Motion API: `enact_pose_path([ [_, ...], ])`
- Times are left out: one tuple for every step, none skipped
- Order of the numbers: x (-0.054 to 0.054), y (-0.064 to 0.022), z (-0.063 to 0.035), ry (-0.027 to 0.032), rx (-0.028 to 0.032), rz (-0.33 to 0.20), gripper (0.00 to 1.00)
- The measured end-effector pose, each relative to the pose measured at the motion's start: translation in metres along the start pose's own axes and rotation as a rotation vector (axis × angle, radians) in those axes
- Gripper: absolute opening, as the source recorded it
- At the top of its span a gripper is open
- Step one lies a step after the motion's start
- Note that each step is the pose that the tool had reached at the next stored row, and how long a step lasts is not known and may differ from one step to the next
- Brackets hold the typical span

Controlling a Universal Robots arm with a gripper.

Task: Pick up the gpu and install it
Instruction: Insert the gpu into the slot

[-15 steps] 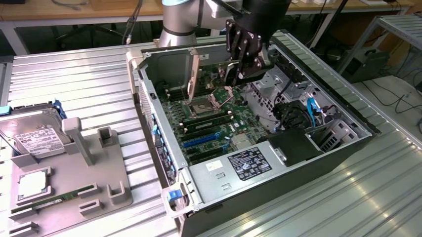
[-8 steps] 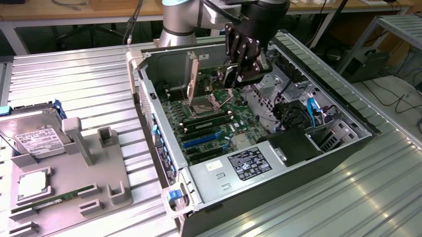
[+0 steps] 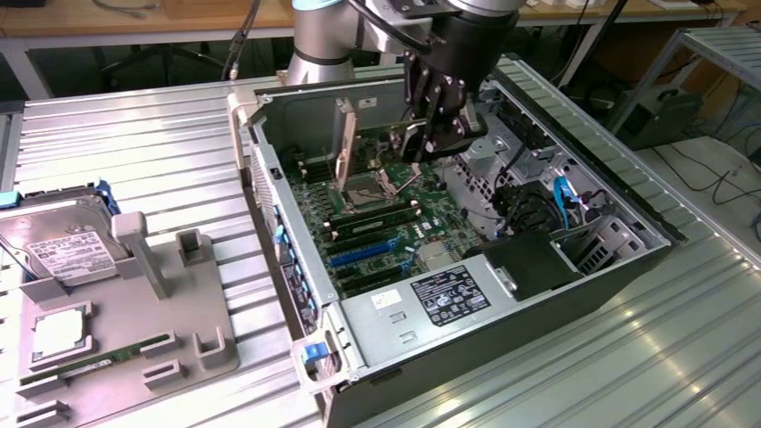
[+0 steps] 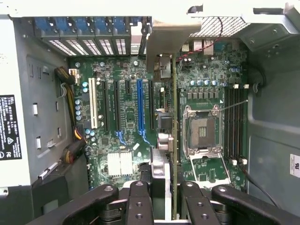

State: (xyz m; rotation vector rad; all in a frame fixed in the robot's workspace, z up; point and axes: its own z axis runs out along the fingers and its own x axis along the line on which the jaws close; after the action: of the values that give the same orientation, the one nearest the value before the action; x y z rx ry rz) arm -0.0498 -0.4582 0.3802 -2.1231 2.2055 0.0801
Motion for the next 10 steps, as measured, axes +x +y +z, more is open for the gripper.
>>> enact_pose_path([
  [0.000, 0.0001, 0.0011, -0.0011, 0.0000, 0.000, 0.28],
  [0.000, 0.0002, 0.0022, -0.0026, -0.0001, 0.000, 0.28],
  [0.000, 0.0002, 0.0034, -0.0038, 0.0000, 0.000, 0.28],
  [0.001, 0.0003, 0.0059, -0.0045, -0.0001, 0.000, 0.28],
  [0.001, 0.0006, 0.0079, -0.0054, 0.0001, 0.000, 0.28],
  [0.001, 0.0008, 0.0090, -0.0060, 0.0003, 0.000, 0.28],
  [0.001, 0.0010, 0.0100, -0.0065, 0.0005, 0.000, 0.28],
  [0.002, 0.0011, 0.0115, -0.0072, 0.0006, 0.000, 0.28],
  [0.002, 0.0012, 0.0129, -0.0076, 0.0007, 0.000, 0.28],
  [0.002, 0.0013, 0.0144, -0.0081, 0.0007, 0.000, 0.28],
])
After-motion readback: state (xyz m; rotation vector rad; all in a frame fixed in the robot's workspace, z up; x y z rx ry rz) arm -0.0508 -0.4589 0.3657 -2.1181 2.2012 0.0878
